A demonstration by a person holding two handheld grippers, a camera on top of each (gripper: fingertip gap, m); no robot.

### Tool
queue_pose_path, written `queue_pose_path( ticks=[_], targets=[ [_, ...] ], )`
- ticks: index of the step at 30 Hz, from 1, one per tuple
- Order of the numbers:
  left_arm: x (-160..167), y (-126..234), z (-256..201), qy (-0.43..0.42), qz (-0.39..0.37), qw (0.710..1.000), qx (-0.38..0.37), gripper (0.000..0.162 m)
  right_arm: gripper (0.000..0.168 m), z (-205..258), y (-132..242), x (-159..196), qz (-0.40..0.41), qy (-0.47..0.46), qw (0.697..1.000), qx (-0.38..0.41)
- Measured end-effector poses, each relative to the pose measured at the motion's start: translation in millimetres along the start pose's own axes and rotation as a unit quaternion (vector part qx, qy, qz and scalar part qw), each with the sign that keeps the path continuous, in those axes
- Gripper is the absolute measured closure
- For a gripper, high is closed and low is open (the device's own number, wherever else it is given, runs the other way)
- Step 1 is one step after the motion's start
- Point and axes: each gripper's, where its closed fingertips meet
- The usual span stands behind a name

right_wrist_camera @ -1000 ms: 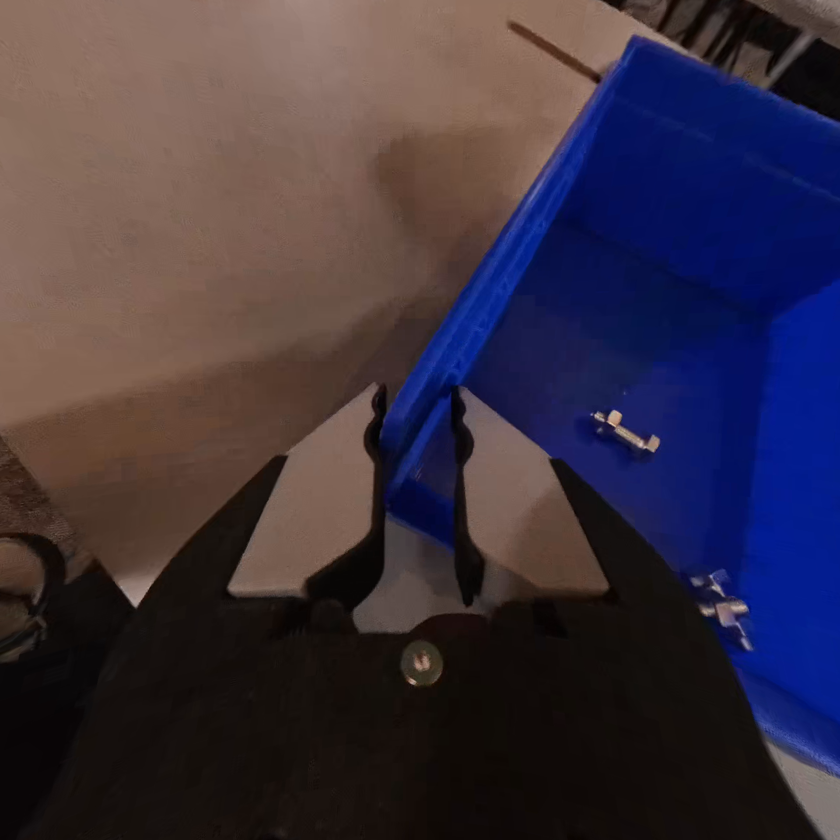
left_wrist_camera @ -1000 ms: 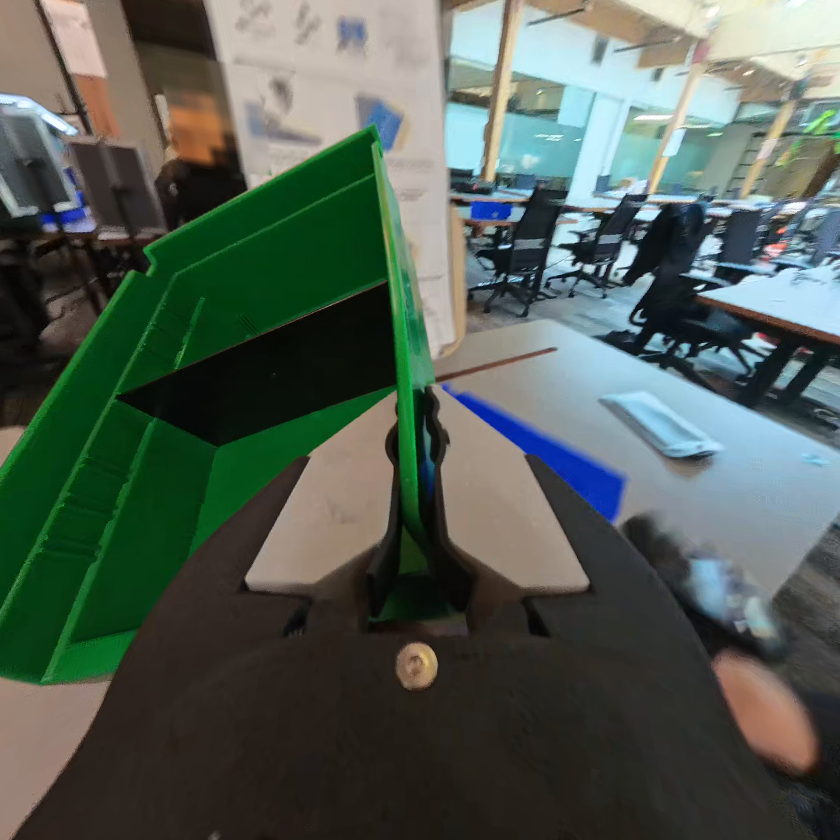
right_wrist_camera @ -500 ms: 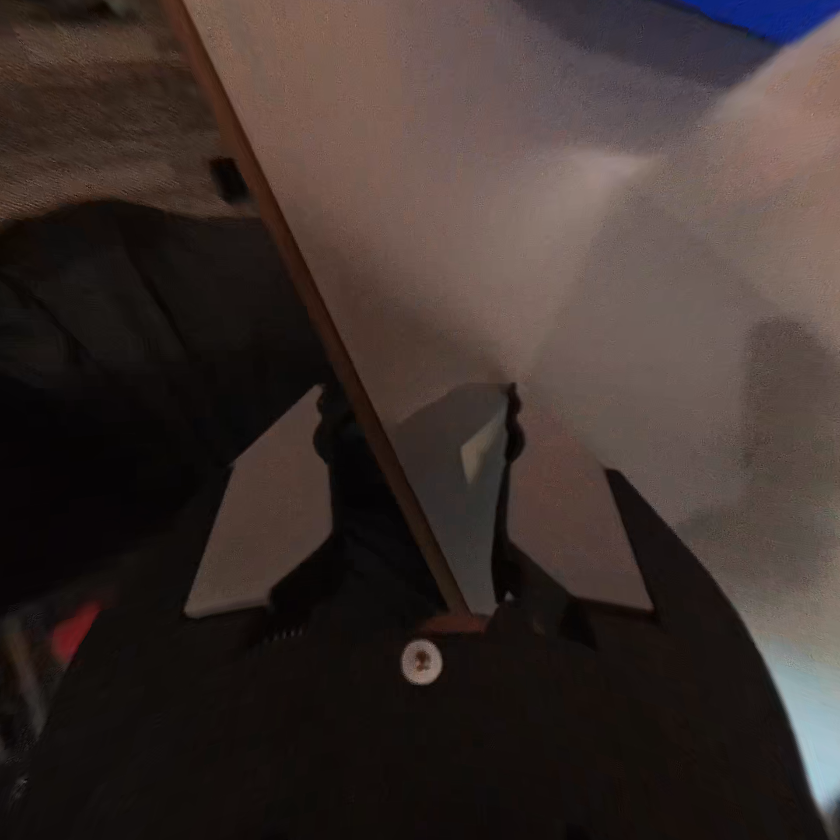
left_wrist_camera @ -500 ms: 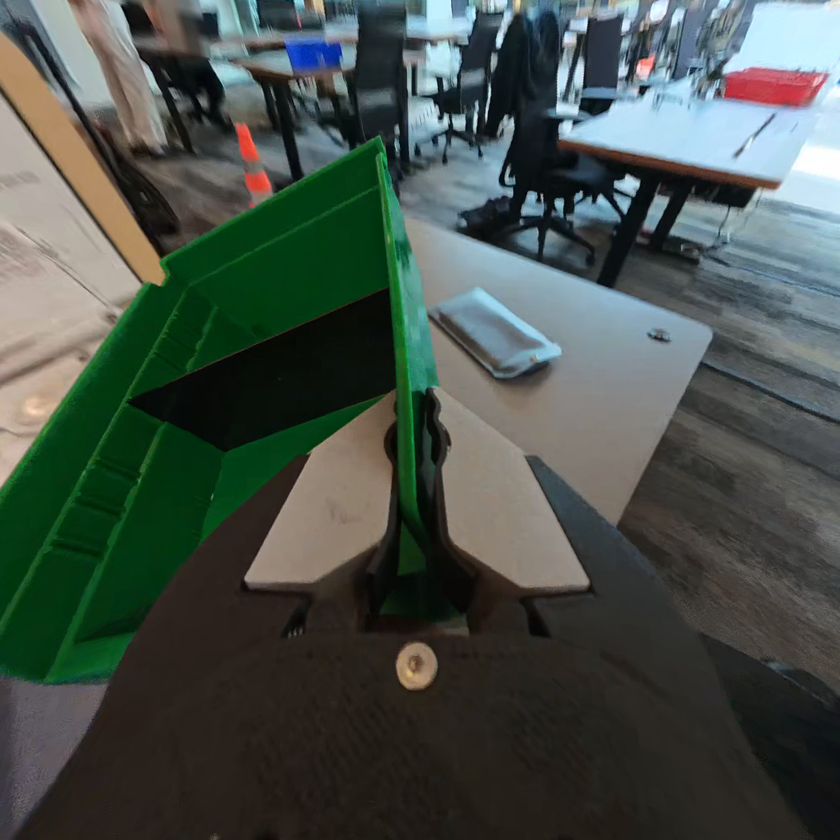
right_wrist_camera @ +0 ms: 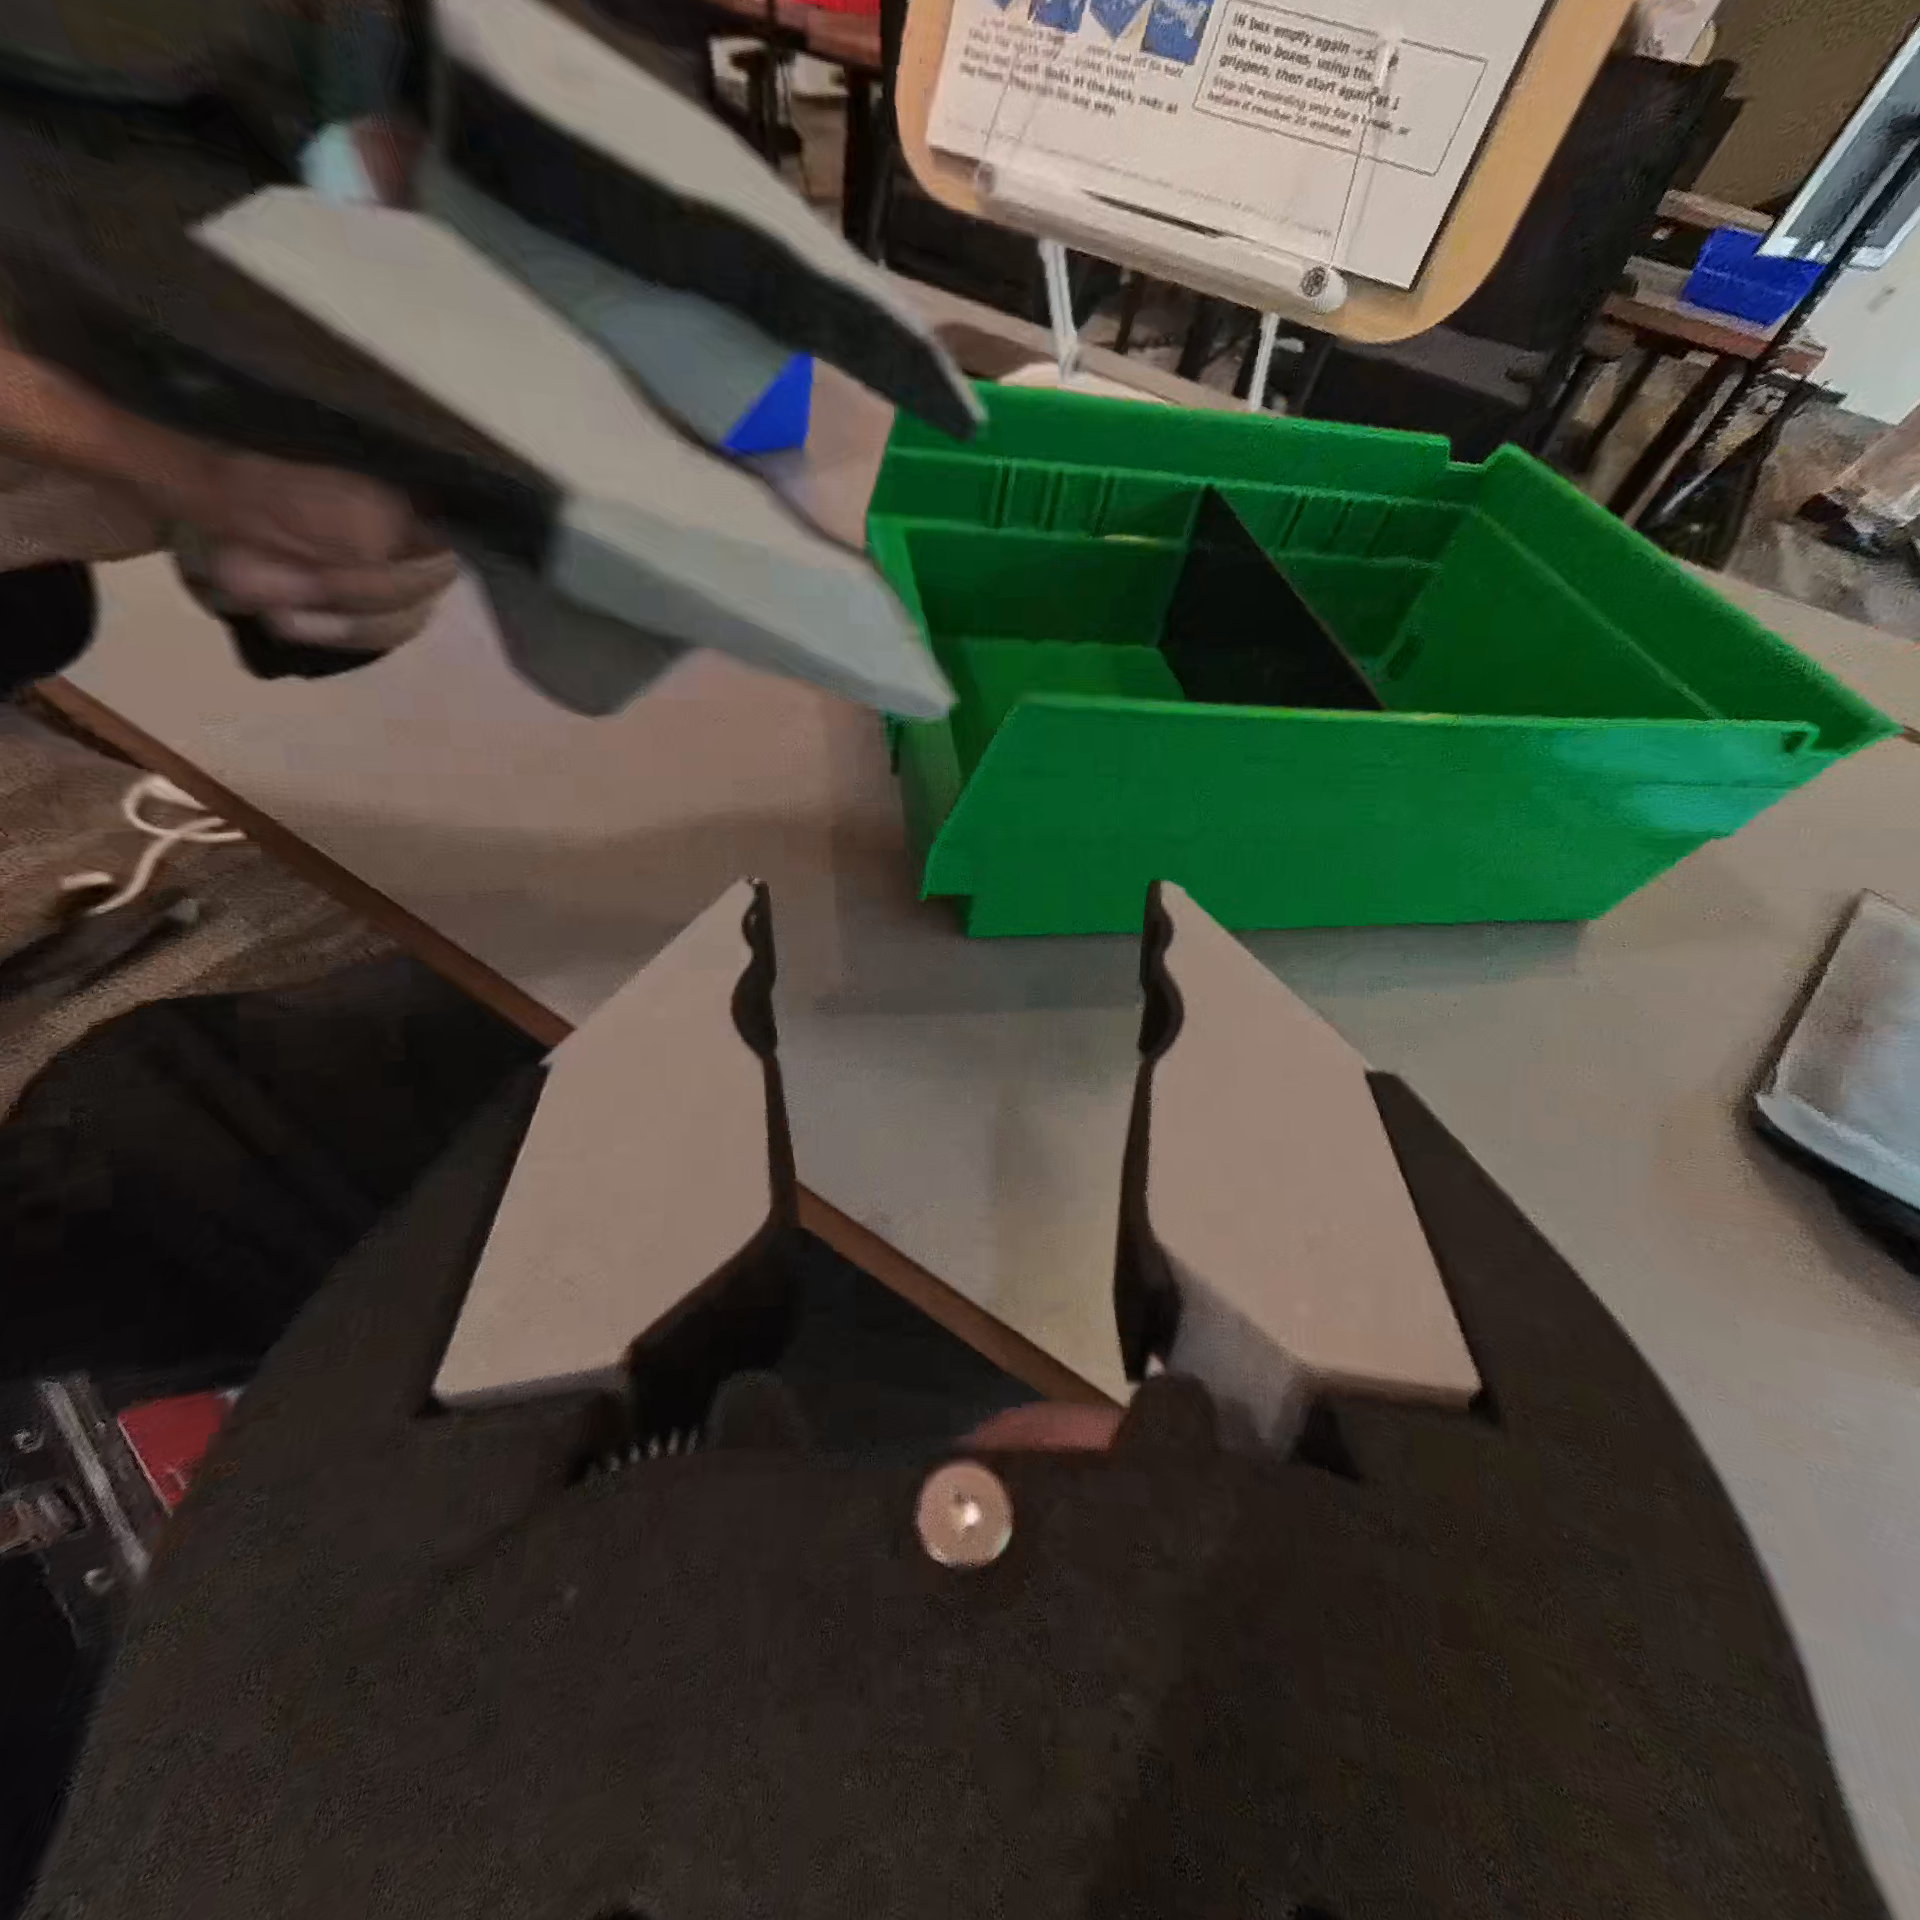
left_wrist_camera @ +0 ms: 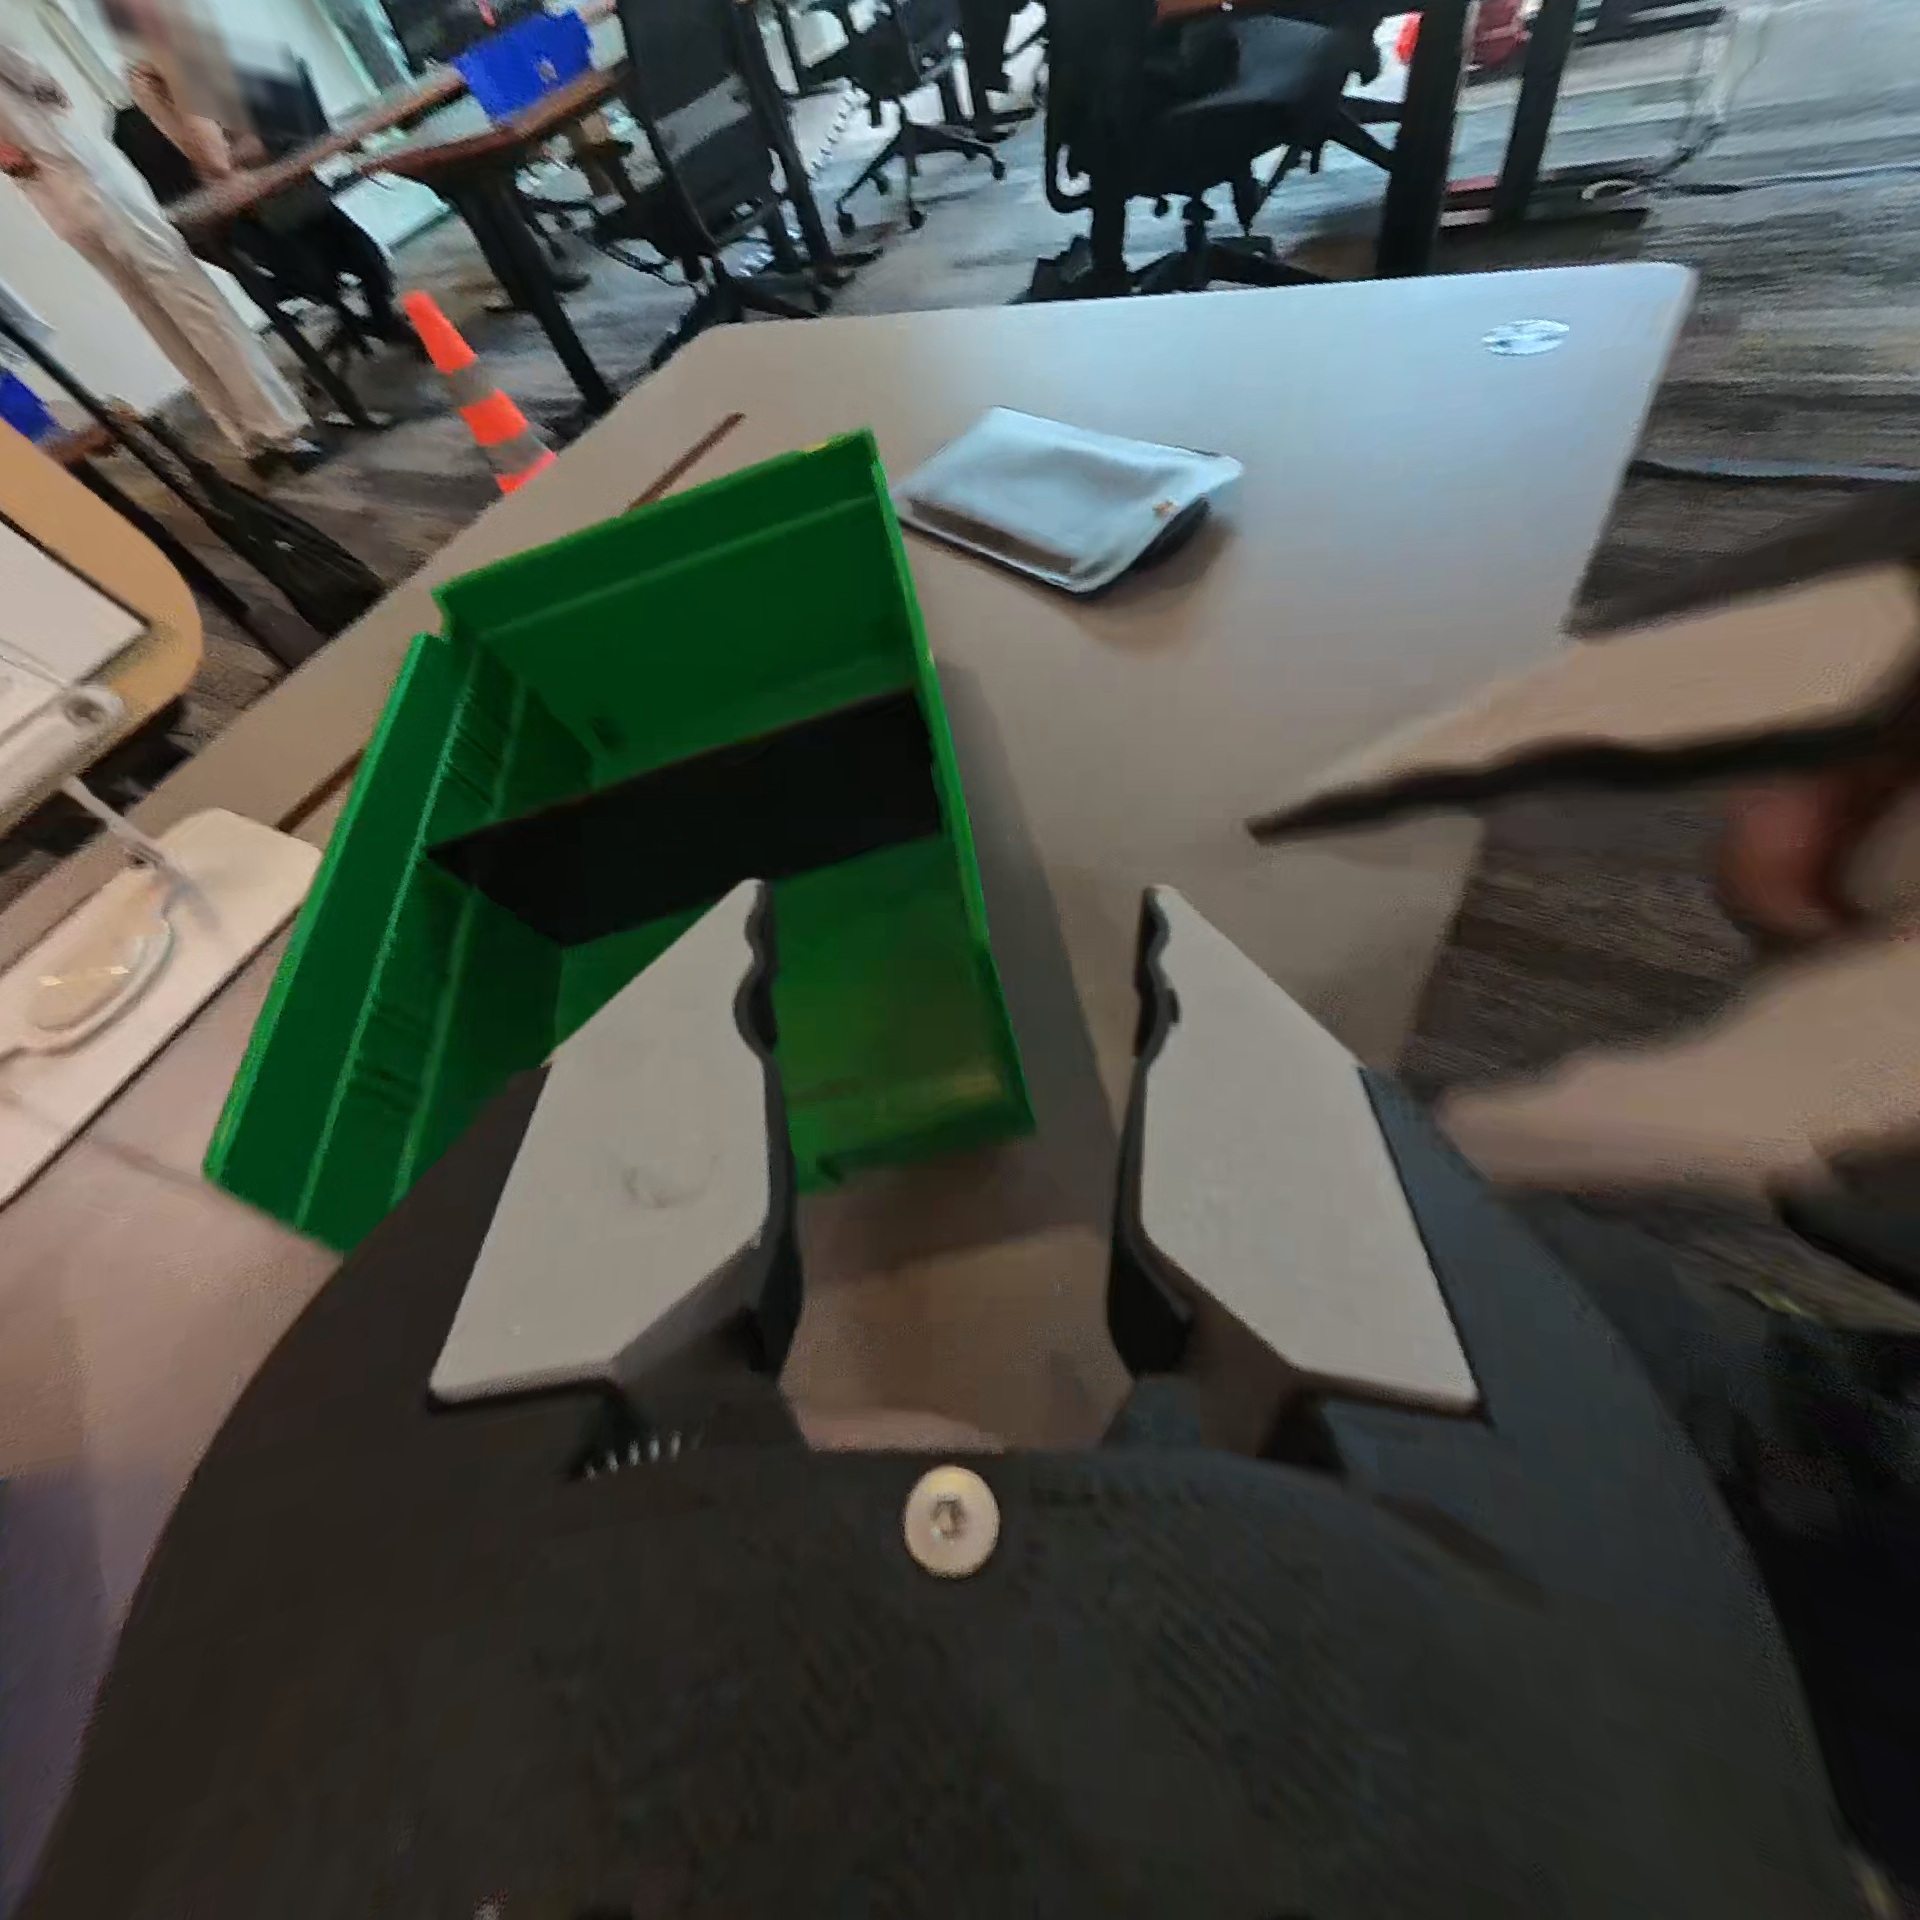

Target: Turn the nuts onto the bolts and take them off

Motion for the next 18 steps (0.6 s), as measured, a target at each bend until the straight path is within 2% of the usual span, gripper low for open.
queue_pose_path(
  ticks=[3,5,6,7,9,11,12,13,17,18],
  targets=[
    [18.0,65.5,14.3,0.019,-0.017,0.999,-0.019,0.08,0.1,14.4,-10.3,-23.2,-0.022,-0.014,0.999,-0.041],
    [40.1,108.9,45.0,0.038,-0.018,0.996,-0.075,0.08,0.102,36.5,-26.9,-35.8,-0.018,-0.004,0.997,-0.081],
    [55.3,128.2,60.7,0.054,-0.012,0.994,-0.099,0.08,0.111,56.7,-33.4,-37.6,-0.006,-0.003,0.992,-0.128],
    [72.5,146.2,74.8,0.072,-0.001,0.99,-0.117,0.08,0.112,68.1,-44.5,-39.2,0.01,-0.018,0.989,-0.147],
    [107.7,183.0,103.7,0.095,0.023,0.982,-0.161,0.081,0.113,72.5,-66.8,-41.0,0.022,-0.037,0.989,-0.142],
    [139.9,219.4,131.2,0.095,0.046,0.973,-0.204,0.083,0.112,50.1,-89.4,-23.0,0.072,-0.02,0.995,-0.072],
    [155.9,234.4,142.9,0.097,0.059,0.97,-0.216,0.086,0.144,39.0,-93.1,-13.0,0.094,-0.006,0.994,-0.052],
    [172.7,247.3,153.8,0.106,0.074,0.966,-0.225,0.086,0.168,21.7,-90.8,-9.8,0.089,0.008,0.996,-0.022],
    [227.5,278.6,181.4,0.177,0.117,0.949,-0.231,0.086,0.166,-63.5,-67.9,10.5,0.093,-0.023,0.993,0.063],
    [232.1,280.1,182.3,0.182,0.116,0.951,-0.221,0.086,0.148,-84.4,-63.1,16.4,0.102,-0.039,0.992,0.068]
  ],
)
Point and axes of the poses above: each gripper's, where its closed fingertips meet, y back along the fingers, x out of its underside, z = x × y across the jaws, and after that the axes turned 10 degrees about x, right-handed
